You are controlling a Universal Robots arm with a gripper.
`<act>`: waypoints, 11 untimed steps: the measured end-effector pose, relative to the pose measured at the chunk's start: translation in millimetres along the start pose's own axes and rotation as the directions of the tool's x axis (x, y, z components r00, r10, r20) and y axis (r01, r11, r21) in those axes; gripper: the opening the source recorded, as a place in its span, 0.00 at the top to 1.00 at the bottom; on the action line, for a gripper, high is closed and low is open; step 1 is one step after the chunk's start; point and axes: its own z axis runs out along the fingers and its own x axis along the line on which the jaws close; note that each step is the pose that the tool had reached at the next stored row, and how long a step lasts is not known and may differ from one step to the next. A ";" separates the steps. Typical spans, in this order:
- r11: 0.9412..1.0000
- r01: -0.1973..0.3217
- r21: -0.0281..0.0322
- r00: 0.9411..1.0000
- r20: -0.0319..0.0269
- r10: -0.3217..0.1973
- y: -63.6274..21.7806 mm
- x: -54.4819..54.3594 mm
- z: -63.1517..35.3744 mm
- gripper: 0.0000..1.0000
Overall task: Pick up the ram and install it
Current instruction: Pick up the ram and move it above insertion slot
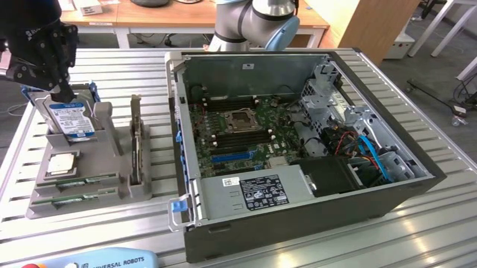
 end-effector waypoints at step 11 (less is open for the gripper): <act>0.980 0.198 -0.003 0.980 -0.006 -0.198 0.0 0.0 0.6 0.90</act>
